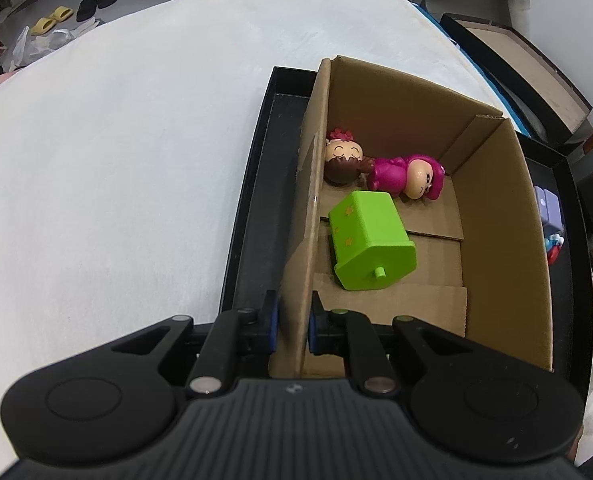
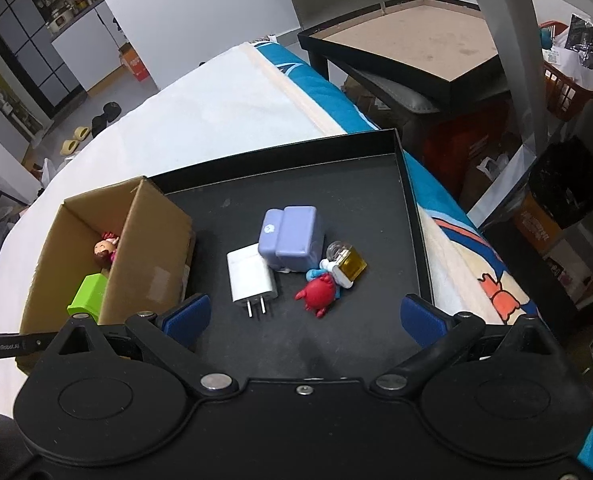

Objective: Organize rigid objects
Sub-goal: 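Move the right gripper to the red figure and grasp it, then lift the red figure and carry it over the box, then lower the red figure into the box and open the right gripper, then move the right gripper back toward the lavender block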

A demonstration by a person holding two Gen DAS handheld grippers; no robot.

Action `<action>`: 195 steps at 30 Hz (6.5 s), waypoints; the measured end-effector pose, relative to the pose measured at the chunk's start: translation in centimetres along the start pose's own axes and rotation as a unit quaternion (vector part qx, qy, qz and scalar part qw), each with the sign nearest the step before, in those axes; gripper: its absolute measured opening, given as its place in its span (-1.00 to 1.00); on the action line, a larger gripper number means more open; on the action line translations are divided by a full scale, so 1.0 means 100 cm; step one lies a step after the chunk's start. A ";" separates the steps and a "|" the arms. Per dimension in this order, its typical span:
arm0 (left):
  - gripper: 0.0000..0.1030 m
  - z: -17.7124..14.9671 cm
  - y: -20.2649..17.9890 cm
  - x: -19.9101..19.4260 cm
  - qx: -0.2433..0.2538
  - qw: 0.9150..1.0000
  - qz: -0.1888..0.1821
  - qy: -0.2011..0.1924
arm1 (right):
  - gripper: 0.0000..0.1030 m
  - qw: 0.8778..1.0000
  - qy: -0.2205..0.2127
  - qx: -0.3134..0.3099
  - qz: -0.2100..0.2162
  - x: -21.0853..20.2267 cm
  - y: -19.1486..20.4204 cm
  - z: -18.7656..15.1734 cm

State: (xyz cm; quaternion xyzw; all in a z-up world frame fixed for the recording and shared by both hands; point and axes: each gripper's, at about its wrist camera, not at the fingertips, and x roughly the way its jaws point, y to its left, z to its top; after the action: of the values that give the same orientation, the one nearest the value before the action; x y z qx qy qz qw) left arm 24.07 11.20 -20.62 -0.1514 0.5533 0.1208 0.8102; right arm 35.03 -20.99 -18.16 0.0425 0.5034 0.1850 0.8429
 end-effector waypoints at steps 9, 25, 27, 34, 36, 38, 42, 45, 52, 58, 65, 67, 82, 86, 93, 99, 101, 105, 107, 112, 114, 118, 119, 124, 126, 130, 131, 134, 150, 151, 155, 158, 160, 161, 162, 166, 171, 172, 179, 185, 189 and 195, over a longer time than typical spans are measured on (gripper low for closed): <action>-0.75 0.002 -0.002 0.005 -0.008 1.000 0.009 0.004 | 0.85 1.000 0.014 0.018 0.006 0.021 -0.011 0.002; -0.75 0.006 -0.007 0.011 -0.001 1.000 0.017 0.016 | 0.48 0.998 0.042 0.046 0.001 0.060 -0.022 0.005; -0.75 0.006 -0.008 0.011 0.001 1.000 0.017 0.016 | 0.43 0.998 0.045 0.045 -0.001 0.064 -0.021 0.005; -0.75 0.005 -0.006 0.011 0.000 1.000 0.012 0.015 | 0.25 0.999 0.038 0.010 -0.022 0.074 -0.008 0.002; -0.75 0.005 -0.006 0.010 0.000 1.000 0.012 0.016 | 0.01 0.999 0.034 -0.006 -0.037 0.073 -0.004 -0.001; -0.75 0.005 -0.006 0.010 0.000 1.000 0.011 0.016 | -0.25 0.998 0.036 -0.018 -0.044 0.071 -0.003 -0.002; -0.74 0.005 -0.006 0.010 0.001 1.000 0.009 0.016 | -0.46 0.998 0.042 -0.020 -0.043 0.067 -0.003 -0.006; -0.74 0.005 -0.005 0.010 0.000 1.000 0.007 0.016 | -0.51 0.998 0.040 -0.019 -0.046 0.063 -0.003 -0.008; -0.74 0.004 -0.004 0.009 0.001 1.000 0.002 0.015 | -0.51 0.998 0.047 0.018 -0.031 0.048 -0.014 -0.011; -0.73 0.003 -0.003 0.008 0.003 1.000 -0.002 0.015 | -0.51 0.998 0.047 0.049 0.011 0.031 -0.021 -0.010; -0.73 0.003 -0.001 0.008 0.004 1.000 -0.010 0.015 | -0.51 0.998 0.054 0.032 0.007 0.022 -0.012 -0.014; -0.73 0.003 -0.001 0.008 0.006 1.000 -0.011 0.015 | -0.51 0.998 0.054 0.028 0.001 0.021 -0.009 -0.014; -0.71 0.001 0.002 0.008 0.010 1.000 -0.026 0.013 | -0.51 0.999 0.036 -0.005 -0.021 0.000 0.027 -0.007; -0.71 0.001 0.002 0.008 0.010 0.999 -0.031 0.012 | -0.51 0.999 0.027 -0.012 -0.021 -0.005 0.039 0.000; -0.70 0.001 0.004 0.008 0.012 0.999 -0.038 0.011 | -0.51 0.999 0.018 -0.027 -0.024 -0.011 0.063 0.009; -0.69 0.000 0.006 0.009 0.010 0.999 -0.046 0.010 | -0.51 0.999 0.011 -0.041 -0.021 -0.014 0.083 0.014; -0.69 0.000 0.008 0.009 0.009 0.999 -0.049 0.009 | -0.51 0.999 0.009 -0.045 -0.020 -0.015 0.090 0.016; -0.69 0.001 0.010 0.009 0.009 0.999 -0.052 0.009 | -0.51 0.998 0.006 -0.053 -0.017 -0.016 0.103 0.019; -0.68 0.002 0.010 0.009 0.009 0.998 -0.054 0.008 | -0.51 0.998 0.005 -0.056 -0.018 -0.015 0.110 0.019; -0.68 0.004 0.013 0.010 0.003 0.998 -0.061 0.011 | -0.51 0.998 0.007 -0.063 -0.017 -0.014 0.126 0.021; -0.68 0.005 0.014 0.011 0.002 0.998 -0.063 0.011 | -0.51 0.998 0.008 -0.067 -0.016 -0.013 0.132 0.021; -0.67 0.006 0.015 0.012 -0.001 0.998 -0.067 0.010 | -0.51 0.997 0.013 -0.077 -0.010 -0.010 0.146 0.021; -0.67 0.006 0.016 0.013 -0.001 0.998 -0.068 0.009 | -0.51 0.997 0.015 -0.081 -0.008 -0.009 0.150 0.021; -0.67 0.007 0.017 0.016 -0.003 0.997 -0.074 0.010 | -0.51 0.995 0.023 -0.092 -0.003 -0.001 0.170 0.021; -0.67 0.006 0.018 0.015 -0.003 0.997 -0.076 0.010 | -0.51 0.995 0.026 -0.097 -0.003 0.003 0.176 0.020; -0.67 0.005 0.021 0.015 -0.005 0.997 -0.079 0.009 | -0.51 0.994 0.034 -0.105 -0.006 0.011 0.187 0.019; -0.67 0.005 0.022 0.015 -0.005 0.997 -0.081 0.009 | -0.51 0.994 0.036 -0.107 -0.007 0.014 0.190 0.019; -0.67 0.005 0.023 0.015 -0.005 0.996 -0.083 0.010 | -0.51 0.993 0.041 -0.114 -0.009 0.020 0.197 0.016; -0.63 0.004 0.019 0.014 -0.004 0.997 -0.080 0.009 | -0.48 0.991 0.039 -0.125 -0.028 0.023 0.205 0.017; -0.62 0.004 0.018 0.014 -0.004 0.997 -0.078 0.009 | -0.45 0.991 0.039 -0.124 -0.028 0.023 0.204 0.018; -0.62 0.004 0.016 0.012 -0.001 0.997 -0.073 0.009 | -0.05 0.991 0.030 -0.124 -0.033 0.016 0.197 0.018; -0.63 0.005 0.015 0.013 -0.001 0.998 -0.069 0.011 | 0.07 0.992 0.028 -0.120 -0.030 0.011 0.190 0.018; -0.63 0.005 0.015 0.012 -0.003 0.998 -0.066 0.012 | 0.15 0.992 0.024 -0.117 -0.028 0.008 0.184 0.018; -0.63 0.006 0.014 0.012 -0.003 0.998 -0.065 0.013 | 0.19 0.992 0.021 -0.118 -0.028 0.006 0.182 0.018; -0.63 0.006 0.014 0.012 -0.004 0.998 -0.062 0.014 | 0.20 0.992 0.020 -0.117 -0.028 0.005 0.179 0.018; -0.63 0.007 0.012 0.013 -0.003 0.998 -0.055 0.017 | 0.25 0.993 0.016 -0.110 -0.029 0.001 0.166 0.018; -0.63 0.005 0.010 0.016 -0.003 0.999 -0.046 0.024 | 0.28 0.995 0.008 -0.098 -0.032 -0.004 0.149 0.017; -0.63 0.004 0.009 0.016 -0.002 0.999 -0.044 0.025 | 0.29 0.995 0.007 -0.095 -0.032 -0.005 0.144 0.016; -0.64 0.003 0.005 0.016 0.005 0.999 -0.030 0.025 | 0.44 0.997 -0.002 -0.078 -0.026 -0.008 0.118 0.014; -0.67 0.002 0.000 0.017 0.010 1.000 -0.018 0.023 | 0.52 0.998 -0.010 -0.060 -0.019 -0.009 0.096 0.012; -0.70 0.002 -0.001 0.018 0.012 1.000 -0.010 0.023 | 0.53 0.999 -0.012 -0.047 -0.013 -0.007 0.081 0.012; -0.70 0.003 -0.006 0.020 0.012 1.000 0.005 0.023 | 0.56 0.999 -0.018 -0.036 -0.015 -0.001 0.062 0.007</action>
State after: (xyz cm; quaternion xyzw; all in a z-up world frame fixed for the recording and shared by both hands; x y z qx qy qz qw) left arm 25.26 10.82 -22.31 -0.1414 0.5742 0.1142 0.7983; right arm 33.96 -15.23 -16.10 0.0077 0.4815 0.1899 0.8556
